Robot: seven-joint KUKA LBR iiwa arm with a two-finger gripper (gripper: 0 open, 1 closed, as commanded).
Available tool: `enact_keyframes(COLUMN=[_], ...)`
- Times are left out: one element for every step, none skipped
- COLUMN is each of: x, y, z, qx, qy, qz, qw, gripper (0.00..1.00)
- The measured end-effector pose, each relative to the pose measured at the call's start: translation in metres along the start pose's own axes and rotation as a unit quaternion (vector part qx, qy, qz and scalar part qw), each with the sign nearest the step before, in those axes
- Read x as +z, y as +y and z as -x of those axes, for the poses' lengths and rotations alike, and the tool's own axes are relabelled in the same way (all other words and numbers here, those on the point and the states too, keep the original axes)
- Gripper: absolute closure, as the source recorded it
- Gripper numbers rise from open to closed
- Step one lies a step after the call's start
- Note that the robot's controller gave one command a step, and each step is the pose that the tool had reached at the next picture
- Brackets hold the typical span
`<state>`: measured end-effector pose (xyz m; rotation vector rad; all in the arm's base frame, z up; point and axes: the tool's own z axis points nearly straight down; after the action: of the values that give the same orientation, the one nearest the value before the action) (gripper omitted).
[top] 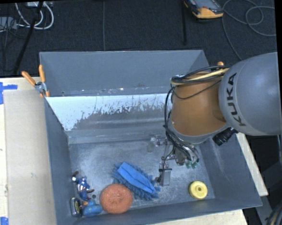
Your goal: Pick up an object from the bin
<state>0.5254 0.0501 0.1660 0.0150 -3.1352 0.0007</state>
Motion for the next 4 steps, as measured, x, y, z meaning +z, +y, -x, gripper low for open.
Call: enact_keyframes(x=[-0.016, -0.040, -0.073, -0.097], y=[0.001, 0.035, 0.050, 0.047], z=[-0.008, -0.007, -0.025, -0.034], qx=[-0.001, 0.001, 0.000, 0.000], qy=[-0.0011, -0.0026, -0.0016, -0.0031], qz=[0.001, 0.000, 0.001, 0.000], qw=[1.0000, 1.0000, 1.0000, 1.0000], gripper=[0.00, 0.00, 0.00, 0.00])
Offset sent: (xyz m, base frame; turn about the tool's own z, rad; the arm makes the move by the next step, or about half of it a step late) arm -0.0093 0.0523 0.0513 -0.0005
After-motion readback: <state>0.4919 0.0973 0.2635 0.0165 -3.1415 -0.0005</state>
